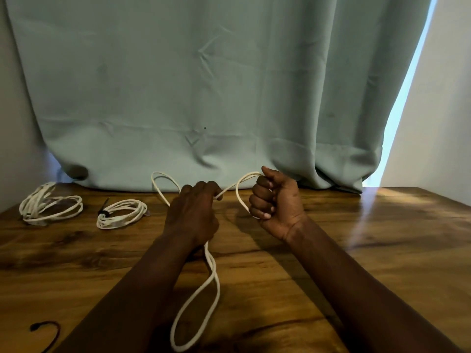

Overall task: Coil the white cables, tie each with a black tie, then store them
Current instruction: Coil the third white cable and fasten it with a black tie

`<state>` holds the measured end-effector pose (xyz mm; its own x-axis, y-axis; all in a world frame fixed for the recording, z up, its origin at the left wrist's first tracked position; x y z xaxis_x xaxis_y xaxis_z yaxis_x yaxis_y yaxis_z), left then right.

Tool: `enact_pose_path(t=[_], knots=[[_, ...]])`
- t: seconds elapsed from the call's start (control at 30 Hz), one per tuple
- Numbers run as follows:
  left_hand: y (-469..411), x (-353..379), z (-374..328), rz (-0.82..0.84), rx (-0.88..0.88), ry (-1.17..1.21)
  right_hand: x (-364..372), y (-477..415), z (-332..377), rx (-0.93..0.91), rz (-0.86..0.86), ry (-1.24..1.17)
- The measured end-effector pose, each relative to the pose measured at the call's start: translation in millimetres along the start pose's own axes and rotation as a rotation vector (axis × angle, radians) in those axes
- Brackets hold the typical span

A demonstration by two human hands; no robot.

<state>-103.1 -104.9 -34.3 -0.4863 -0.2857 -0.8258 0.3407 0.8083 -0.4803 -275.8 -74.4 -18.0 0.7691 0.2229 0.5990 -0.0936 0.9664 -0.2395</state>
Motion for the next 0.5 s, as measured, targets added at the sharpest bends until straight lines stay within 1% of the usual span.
enact_pose_path(t=[0.07, 0.13, 0.2, 0.23, 0.3, 0.37, 0.43, 0.5], knots=[[0.7, 3.4, 8.3, 0.018, 0.0, 0.093, -5.6, -1.3, 8.3, -0.051, -0.051, 0.01], [0.6, 6.6, 14.0, 0.029, 0.049, 0.185, -16.8, -4.5, 15.0, -0.118, -0.122, -0.02], [0.5, 8.1, 16.8, 0.036, 0.108, 0.269, -31.3, -6.6, 16.3, -0.163, -0.222, -0.048], [0.0, 7.3, 17.0, 0.055, 0.11, 0.304, -38.1, -6.1, 15.6, -0.17, -0.284, -0.062], [-1.3, 5.8, 16.3, 0.094, 0.095, 0.299, -50.4, -2.6, 14.7, -0.17, -0.417, -0.083], [-2.2, 3.5, 17.0, 0.067, 0.094, 0.227, -61.1, 0.5, 14.4, -0.175, -0.539, -0.089], [-1.7, -0.4, 18.8, 0.026, 0.102, 0.23, -70.1, -0.1, 14.2, -0.187, -0.611, -0.081], [0.2, -3.8, 21.4, -0.014, 0.088, 0.306, -75.3, -2.4, 13.6, -0.188, -0.647, -0.065]])
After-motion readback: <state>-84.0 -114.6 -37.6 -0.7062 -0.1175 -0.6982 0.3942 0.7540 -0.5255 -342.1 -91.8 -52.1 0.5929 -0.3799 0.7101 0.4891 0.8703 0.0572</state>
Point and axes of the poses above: each hand's wrist, its own y-axis away from the middle knuckle, its own x-axis out of the palm, z = x × y, the point moved 2 cm from there along -y, towards the middle knuckle, and after that the axes turned 3 degrees about z, right-handed, at the moved point
